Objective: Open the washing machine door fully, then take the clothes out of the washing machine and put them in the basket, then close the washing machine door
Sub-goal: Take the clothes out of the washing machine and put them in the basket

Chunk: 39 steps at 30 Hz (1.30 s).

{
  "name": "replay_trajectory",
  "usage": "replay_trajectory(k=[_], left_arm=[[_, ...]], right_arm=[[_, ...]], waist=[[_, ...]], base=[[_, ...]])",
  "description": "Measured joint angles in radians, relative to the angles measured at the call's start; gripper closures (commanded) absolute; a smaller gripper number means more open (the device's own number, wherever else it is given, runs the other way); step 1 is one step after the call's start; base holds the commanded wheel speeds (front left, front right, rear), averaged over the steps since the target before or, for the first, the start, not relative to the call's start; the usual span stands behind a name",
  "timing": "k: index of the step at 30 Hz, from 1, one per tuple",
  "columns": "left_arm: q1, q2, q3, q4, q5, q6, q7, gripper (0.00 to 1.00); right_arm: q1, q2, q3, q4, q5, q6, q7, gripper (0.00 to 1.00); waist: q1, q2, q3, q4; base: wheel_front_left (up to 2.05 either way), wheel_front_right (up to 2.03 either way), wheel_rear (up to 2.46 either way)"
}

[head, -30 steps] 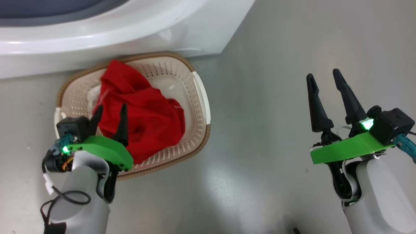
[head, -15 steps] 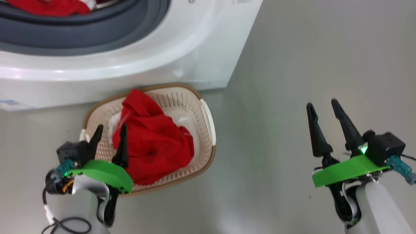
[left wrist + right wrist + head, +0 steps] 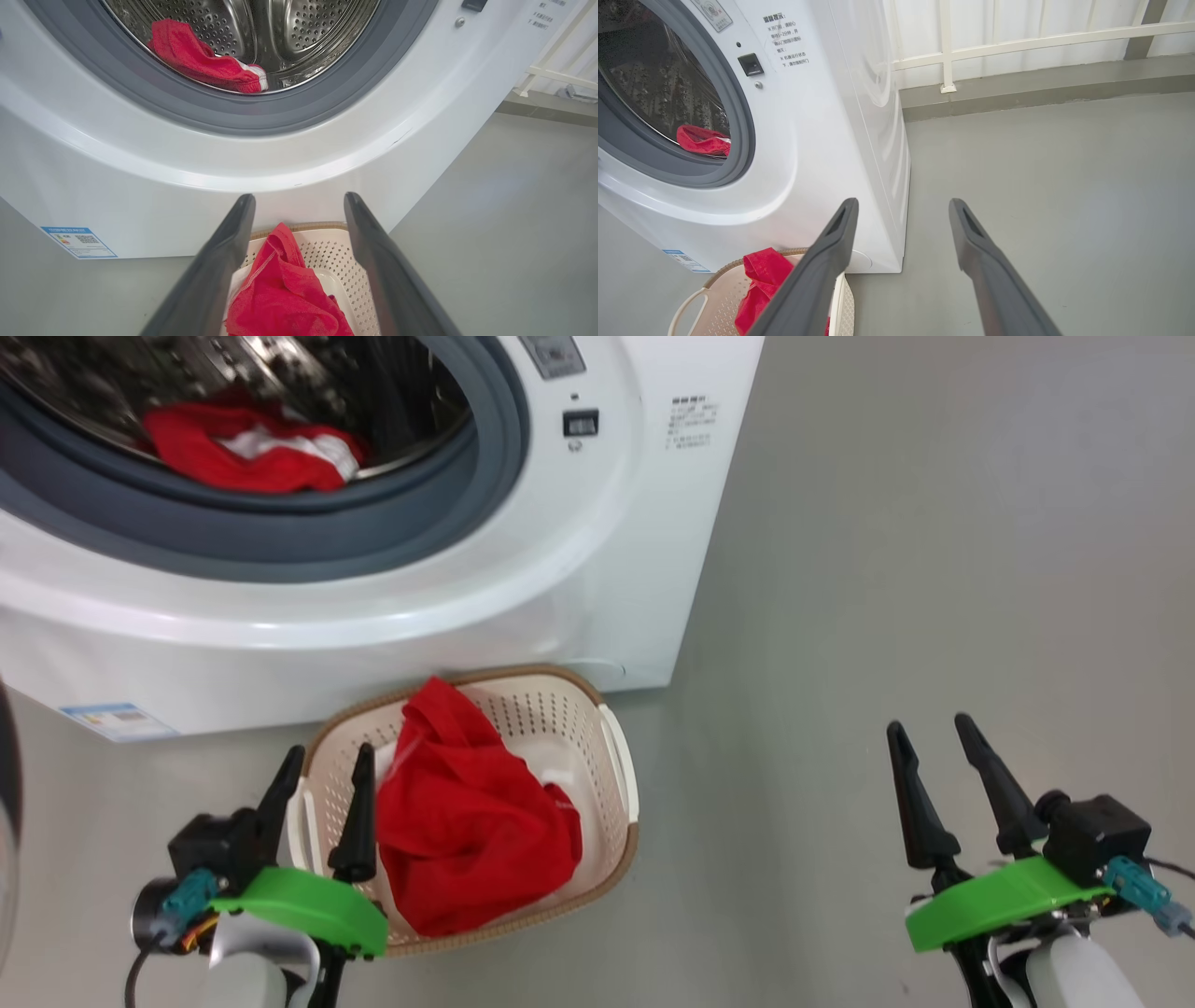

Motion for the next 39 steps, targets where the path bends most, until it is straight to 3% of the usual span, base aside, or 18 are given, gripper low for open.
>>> replay_trajectory(k=[10,23,39], left_arm=[[0.105,0.0,0.016,-0.121,0.03,0.0,0.0,0.0],[0.232,0.0,0.045,-0.272,0.039,0.0,0.0,0.0],[0.251,0.0,0.048,-0.308,0.032,0.0,0.0,0.0]], right_arm=[[0.058,0.002,-0.022,0.0,0.0,0.0,0.0,0.0],[0.097,0.004,-0.045,-0.009,-0.003,0.0,0.0,0.0],[0.097,0.004,-0.059,-0.011,-0.003,0.0,0.0,0.0]], waist=[[0.0,0.0,-0.077,0.022],[0.0,0.0,-0.099,0.04],[0.0,0.0,-0.09,0.042]], base=[[0.0,0.0,0.0],[0.0,0.0,0.0],[0.0,0.0,0.0]])
